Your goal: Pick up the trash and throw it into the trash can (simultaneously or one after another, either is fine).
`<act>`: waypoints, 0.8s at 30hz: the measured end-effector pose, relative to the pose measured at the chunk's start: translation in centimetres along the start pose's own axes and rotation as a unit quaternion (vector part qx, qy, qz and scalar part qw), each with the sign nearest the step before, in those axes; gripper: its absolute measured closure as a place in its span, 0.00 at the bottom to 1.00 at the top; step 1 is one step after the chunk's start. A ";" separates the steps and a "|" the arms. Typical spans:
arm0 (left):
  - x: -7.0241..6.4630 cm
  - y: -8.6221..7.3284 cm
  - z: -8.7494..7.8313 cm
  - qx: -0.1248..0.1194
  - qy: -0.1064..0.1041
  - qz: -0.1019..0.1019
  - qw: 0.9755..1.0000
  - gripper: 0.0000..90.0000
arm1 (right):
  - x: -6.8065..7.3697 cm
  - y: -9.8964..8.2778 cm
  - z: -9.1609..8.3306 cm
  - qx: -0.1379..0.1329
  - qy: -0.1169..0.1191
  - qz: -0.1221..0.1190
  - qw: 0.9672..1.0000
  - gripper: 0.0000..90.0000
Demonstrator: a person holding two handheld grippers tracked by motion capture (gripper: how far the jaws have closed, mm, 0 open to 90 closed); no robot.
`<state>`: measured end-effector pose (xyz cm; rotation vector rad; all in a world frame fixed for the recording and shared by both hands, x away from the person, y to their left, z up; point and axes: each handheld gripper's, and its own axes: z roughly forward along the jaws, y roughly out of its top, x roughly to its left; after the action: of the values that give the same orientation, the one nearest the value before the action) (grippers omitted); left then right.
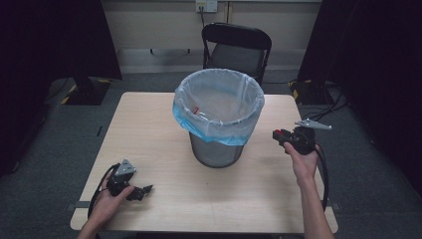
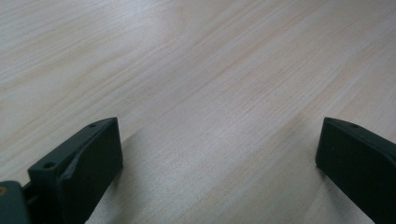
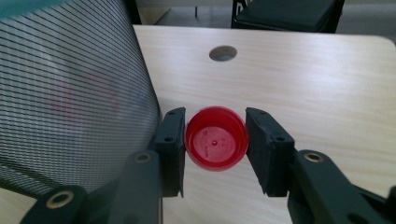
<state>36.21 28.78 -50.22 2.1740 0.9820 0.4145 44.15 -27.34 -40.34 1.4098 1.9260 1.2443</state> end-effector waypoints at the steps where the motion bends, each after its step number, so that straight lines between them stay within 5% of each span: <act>1: 0.0 0.0 0.0 0.000 0.000 0.000 1.000 0.00 | 0.0 0.0 0.0 0.000 0.000 0.000 1.000 0.67; 15: 0.0 0.0 0.0 0.001 0.002 -0.001 1.000 0.00 | 2.1 2.4 -3.2 -0.051 0.032 -0.009 0.998 0.67; 24: 0.0 0.0 0.0 0.001 0.002 -0.001 1.000 0.00 | 2.8 4.7 -5.9 -0.077 0.030 -0.028 0.996 0.67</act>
<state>36.18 28.76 -50.20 2.1752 0.9857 0.4165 40.99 -26.76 -32.97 1.2454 1.8509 1.3915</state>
